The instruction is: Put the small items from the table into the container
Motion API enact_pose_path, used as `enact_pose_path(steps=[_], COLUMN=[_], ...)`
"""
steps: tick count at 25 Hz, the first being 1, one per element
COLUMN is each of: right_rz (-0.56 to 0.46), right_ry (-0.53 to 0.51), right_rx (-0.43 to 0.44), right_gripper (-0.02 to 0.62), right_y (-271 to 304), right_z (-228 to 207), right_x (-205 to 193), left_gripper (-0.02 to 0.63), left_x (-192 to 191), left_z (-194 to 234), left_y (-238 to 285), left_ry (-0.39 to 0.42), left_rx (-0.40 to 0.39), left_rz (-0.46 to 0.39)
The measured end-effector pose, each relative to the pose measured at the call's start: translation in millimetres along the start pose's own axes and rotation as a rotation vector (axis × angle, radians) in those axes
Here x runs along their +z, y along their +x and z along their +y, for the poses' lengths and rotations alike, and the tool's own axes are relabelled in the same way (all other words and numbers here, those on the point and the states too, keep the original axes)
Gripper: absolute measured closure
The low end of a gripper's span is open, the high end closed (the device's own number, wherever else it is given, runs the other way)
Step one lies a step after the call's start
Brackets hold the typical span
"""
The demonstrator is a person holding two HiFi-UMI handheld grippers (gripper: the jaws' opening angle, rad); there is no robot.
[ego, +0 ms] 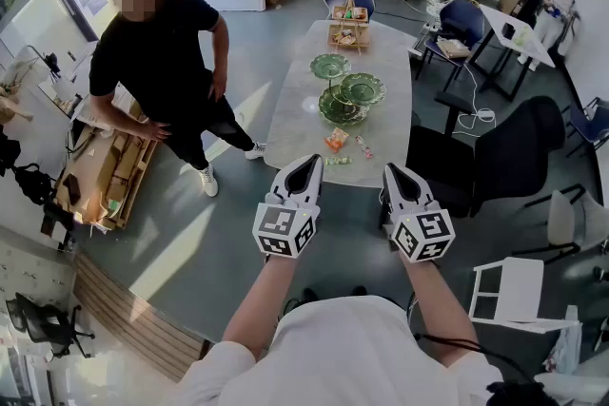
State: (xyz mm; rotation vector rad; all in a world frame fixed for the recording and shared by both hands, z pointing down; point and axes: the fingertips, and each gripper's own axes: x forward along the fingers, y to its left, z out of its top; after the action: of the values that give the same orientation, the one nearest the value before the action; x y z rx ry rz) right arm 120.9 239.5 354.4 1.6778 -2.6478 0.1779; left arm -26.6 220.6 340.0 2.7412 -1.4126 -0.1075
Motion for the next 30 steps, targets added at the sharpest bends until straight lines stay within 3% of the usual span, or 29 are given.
enact_pose_path(steps=[18, 30], right_rz=[-0.013, 0.003], right_ry=[0.011, -0.014], right_rx=[0.028, 0.037], right_gripper=[0.581, 0.578], right_y=[3.3, 12.4], right_z=[11.2, 44.1], right_x=[2.1, -11.4], left_gripper=[0.6, 0.6], left_x=[-1.9, -8.1], left_z=[5.4, 23.8], left_y=[-4.7, -21.5], left_ry=[-0.01, -0.011], left_rx=[0.0, -0.076], left_rz=[0.007, -0.012])
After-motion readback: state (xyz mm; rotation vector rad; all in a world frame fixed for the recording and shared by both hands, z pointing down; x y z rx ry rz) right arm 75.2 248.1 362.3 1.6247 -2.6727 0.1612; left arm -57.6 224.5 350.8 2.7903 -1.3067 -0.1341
